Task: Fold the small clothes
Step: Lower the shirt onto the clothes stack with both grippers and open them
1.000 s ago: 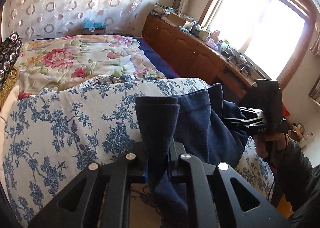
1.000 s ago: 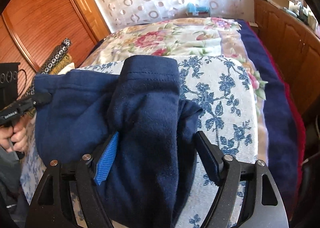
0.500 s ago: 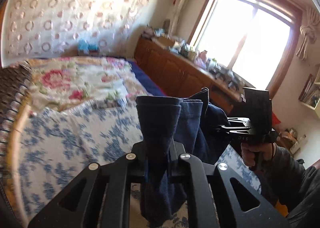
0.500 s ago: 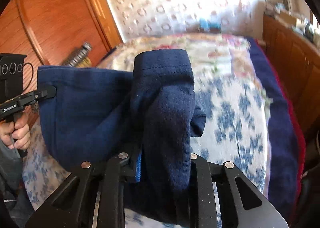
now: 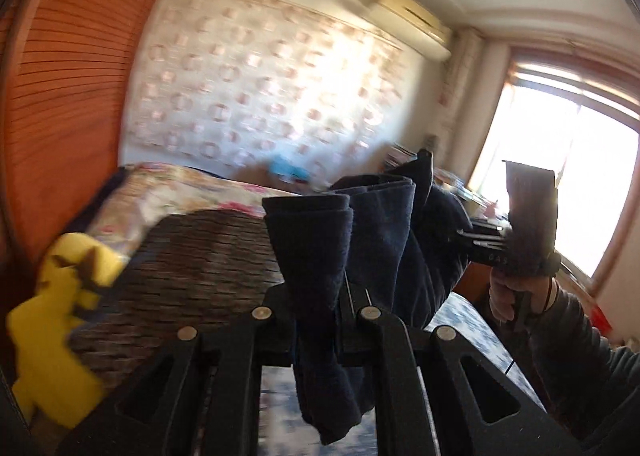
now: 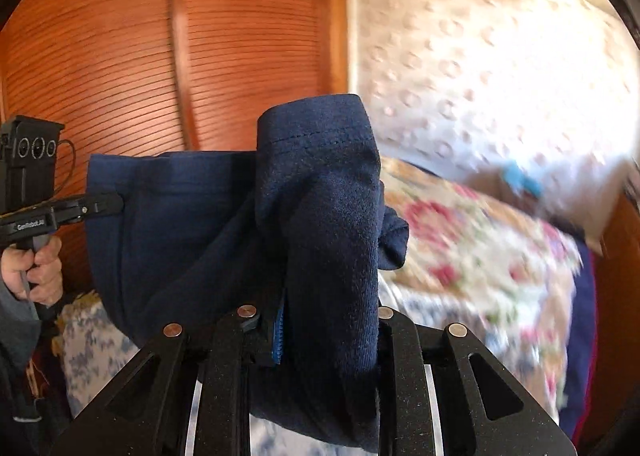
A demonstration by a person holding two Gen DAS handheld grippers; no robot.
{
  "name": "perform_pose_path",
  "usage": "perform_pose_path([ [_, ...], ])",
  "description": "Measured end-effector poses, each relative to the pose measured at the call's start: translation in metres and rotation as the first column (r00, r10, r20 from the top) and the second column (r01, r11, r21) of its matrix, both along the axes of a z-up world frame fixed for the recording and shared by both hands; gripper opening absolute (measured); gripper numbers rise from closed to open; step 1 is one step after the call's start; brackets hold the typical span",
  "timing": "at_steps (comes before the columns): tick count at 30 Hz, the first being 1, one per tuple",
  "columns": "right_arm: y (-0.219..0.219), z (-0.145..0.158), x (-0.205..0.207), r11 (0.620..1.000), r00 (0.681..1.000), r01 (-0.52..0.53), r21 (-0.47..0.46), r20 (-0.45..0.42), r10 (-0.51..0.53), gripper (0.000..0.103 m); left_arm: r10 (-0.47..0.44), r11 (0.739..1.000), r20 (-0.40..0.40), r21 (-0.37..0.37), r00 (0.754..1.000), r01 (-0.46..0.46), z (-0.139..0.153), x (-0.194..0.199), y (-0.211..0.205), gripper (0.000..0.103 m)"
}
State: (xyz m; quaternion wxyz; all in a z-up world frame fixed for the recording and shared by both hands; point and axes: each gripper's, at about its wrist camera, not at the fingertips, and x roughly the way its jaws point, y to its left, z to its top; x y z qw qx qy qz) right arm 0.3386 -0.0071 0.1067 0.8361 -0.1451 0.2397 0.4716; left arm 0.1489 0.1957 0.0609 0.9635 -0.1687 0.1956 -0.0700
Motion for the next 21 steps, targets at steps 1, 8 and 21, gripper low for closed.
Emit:
perform_pose_path([
  [1,0.016,0.002,0.002,1.000,1.000,-0.024,-0.007,0.009,0.025,0.020,0.029,1.000,-0.005,-0.003,1.000,-0.029,-0.004,-0.002,0.011,0.009],
  [8,0.148,-0.021,0.038,0.982,0.989,-0.138,-0.130,0.042,0.144,0.020,0.159,0.985,-0.133,-0.049,0.978,-0.167,-0.063,0.008,0.067,0.009],
  [21,0.200,-0.064,0.082,0.980,0.995,0.096,-0.173,0.048,-0.089,0.057,0.225,0.972,-0.232,-0.018,0.946,-0.235,-0.101,0.013,0.083,0.016],
])
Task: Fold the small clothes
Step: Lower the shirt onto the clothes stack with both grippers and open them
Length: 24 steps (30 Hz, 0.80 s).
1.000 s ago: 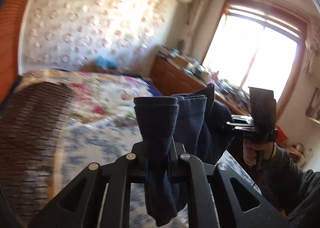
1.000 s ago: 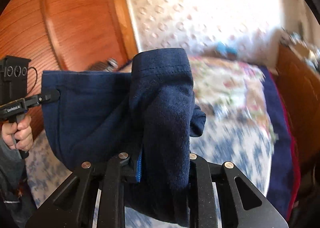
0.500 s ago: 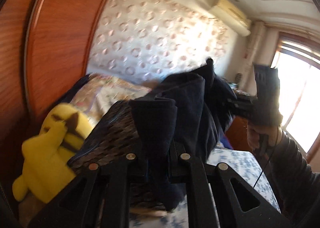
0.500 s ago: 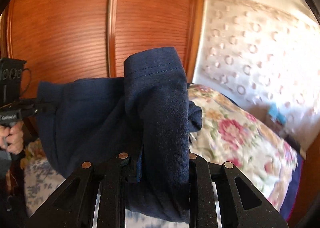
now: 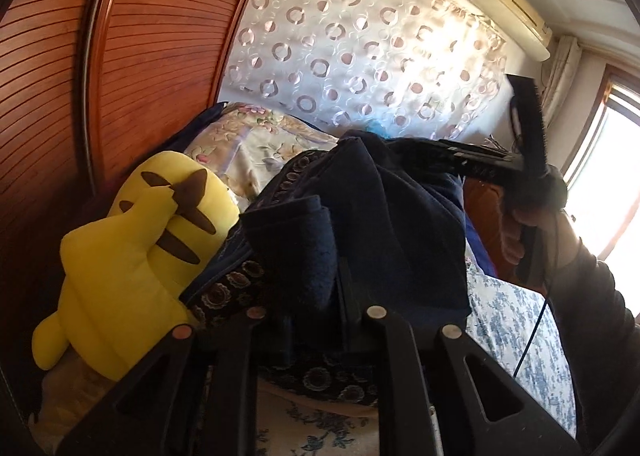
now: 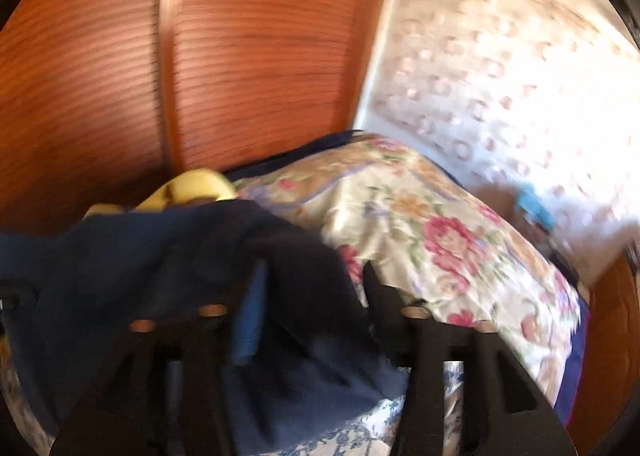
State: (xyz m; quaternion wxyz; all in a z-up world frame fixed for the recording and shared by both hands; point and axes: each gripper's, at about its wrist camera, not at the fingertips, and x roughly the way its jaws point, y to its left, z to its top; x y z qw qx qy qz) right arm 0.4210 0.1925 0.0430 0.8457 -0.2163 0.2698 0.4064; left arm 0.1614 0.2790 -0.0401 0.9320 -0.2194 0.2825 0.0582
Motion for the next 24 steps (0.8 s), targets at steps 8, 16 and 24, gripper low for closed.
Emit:
perform_pose_path([
  [8,-0.021,0.002,-0.025,0.994,1.000,-0.014,0.110,-0.005,0.014,0.057,0.043,0.991,-0.014,0.128,0.999,-0.041,0.009,-0.017,-0.011,0.032],
  [16,-0.003,-0.048,-0.001,0.999,0.995,-0.009,0.041,-0.094,0.013,0.063,0.054,0.969,0.028,0.240,0.998,-0.059,0.032,-0.041,-0.025,0.041],
  [24,-0.029,-0.024,-0.021,0.995,0.996,0.050,0.086,-0.076,-0.044,0.065,0.050,0.952,0.033,0.300,0.998,-0.057,0.051,-0.055,-0.048,0.044],
])
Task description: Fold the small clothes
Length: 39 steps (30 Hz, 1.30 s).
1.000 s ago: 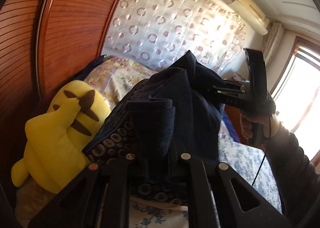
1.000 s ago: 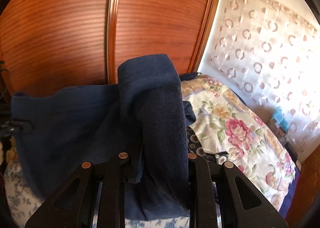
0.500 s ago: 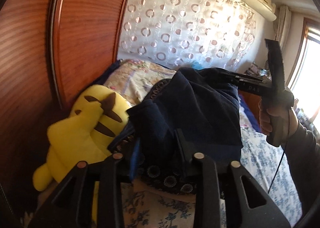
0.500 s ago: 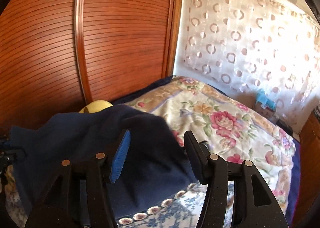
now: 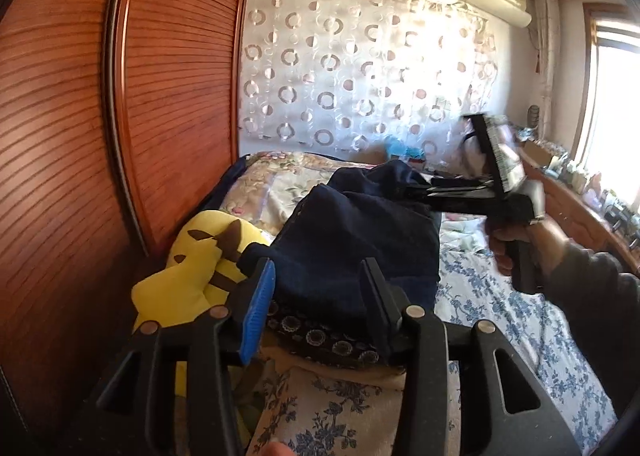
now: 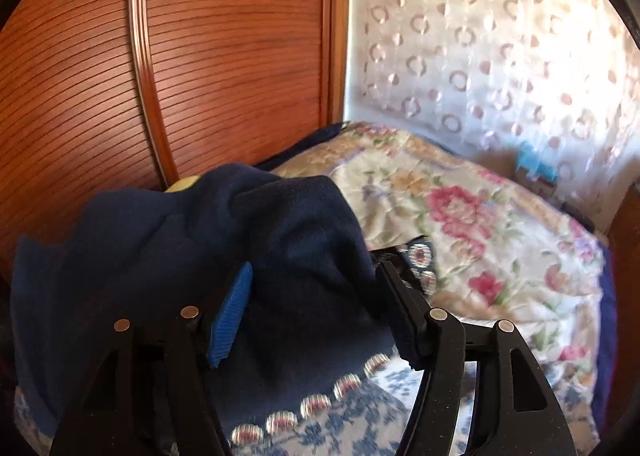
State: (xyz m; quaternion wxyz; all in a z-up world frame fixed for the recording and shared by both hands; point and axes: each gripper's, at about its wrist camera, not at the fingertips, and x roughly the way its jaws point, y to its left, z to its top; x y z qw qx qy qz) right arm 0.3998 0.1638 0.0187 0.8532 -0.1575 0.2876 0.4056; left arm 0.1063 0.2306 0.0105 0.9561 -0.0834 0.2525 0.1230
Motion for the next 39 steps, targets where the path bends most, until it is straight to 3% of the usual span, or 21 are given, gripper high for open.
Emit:
perform_pose_path([
  [8,-0.068,0.037,-0.070,0.997,0.998,0.045,0.056,0.050,-0.048,0.071,-0.019,0.999,-0.021,0.045,1.000,0.020,0.001,-0.005,-0.036,0.044],
  [19,-0.181,0.040,-0.164,0.977,0.984,0.167,0.136,0.046,-0.174,0.089,-0.144,0.988,-0.021,0.056,0.989,0.145,-0.007,-0.008,-0.106,0.044],
  [23,-0.225,0.040,-0.198,0.952,0.960,0.266,0.153,0.052,-0.276,0.089,-0.197,0.979,-0.007,0.048,0.980,0.197,-0.003,-0.010,-0.129,0.044],
  [28,-0.279,0.051,-0.236,0.894,0.900,0.406,0.190,0.088,-0.427,0.090,-0.226,0.973,0.000,0.048,0.974,0.226,0.005,-0.015,-0.156,0.044],
  [39,-0.334,0.076,-0.281,0.841,0.848,0.476,0.256,0.118,-0.516,0.090,-0.271,0.960,0.033,0.075,0.962,0.268,0.026,-0.034,-0.184,0.044],
])
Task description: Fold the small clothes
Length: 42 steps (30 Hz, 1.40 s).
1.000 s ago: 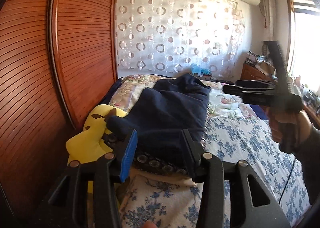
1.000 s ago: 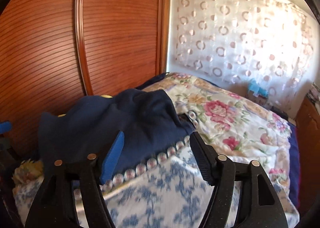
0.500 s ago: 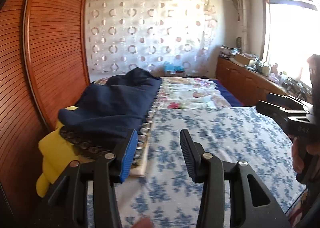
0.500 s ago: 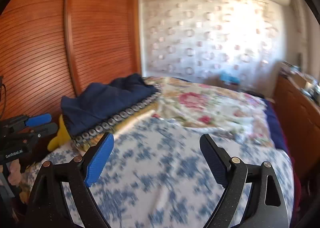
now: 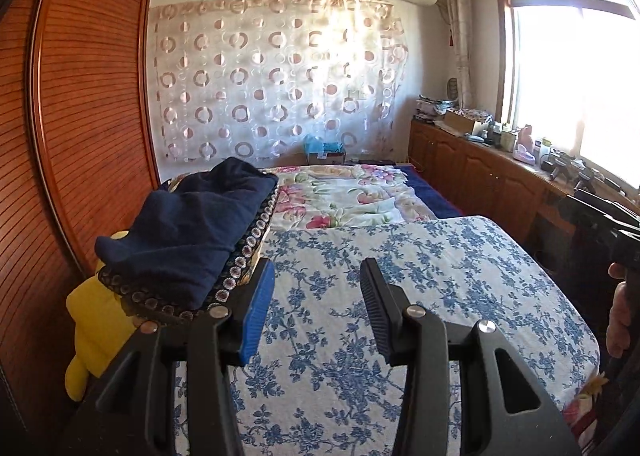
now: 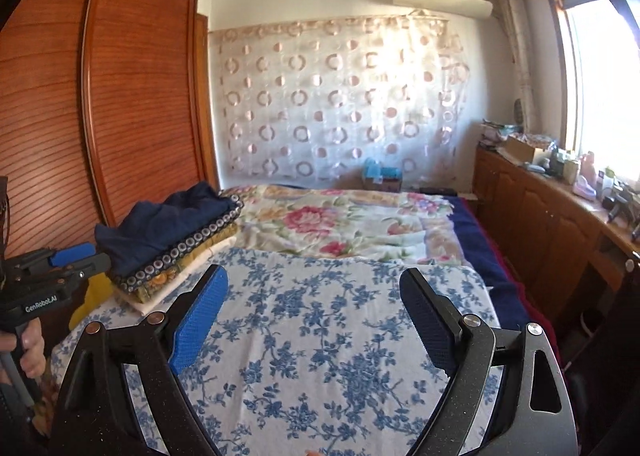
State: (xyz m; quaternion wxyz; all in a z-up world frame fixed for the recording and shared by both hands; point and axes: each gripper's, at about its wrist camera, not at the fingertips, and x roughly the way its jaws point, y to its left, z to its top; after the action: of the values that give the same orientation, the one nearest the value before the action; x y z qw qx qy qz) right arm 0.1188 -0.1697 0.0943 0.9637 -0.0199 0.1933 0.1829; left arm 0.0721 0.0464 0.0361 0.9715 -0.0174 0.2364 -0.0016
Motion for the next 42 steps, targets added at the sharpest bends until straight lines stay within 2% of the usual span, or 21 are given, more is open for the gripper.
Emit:
perform_pose_path([
  [14,-0.012,-0.001,-0.014,1.000,1.000,0.028,0.005,0.009,-0.028,0.090,0.000,1.000,0.009,0.004,1.000,0.000,0.007,-0.005,-0.006,0.044],
  [42,-0.015,0.002,-0.014,1.000,1.000,0.027,0.005,0.009,-0.027,0.090,-0.012,1.000,0.029,0.003,1.000,0.012,0.020,-0.013,-0.010,0.045],
])
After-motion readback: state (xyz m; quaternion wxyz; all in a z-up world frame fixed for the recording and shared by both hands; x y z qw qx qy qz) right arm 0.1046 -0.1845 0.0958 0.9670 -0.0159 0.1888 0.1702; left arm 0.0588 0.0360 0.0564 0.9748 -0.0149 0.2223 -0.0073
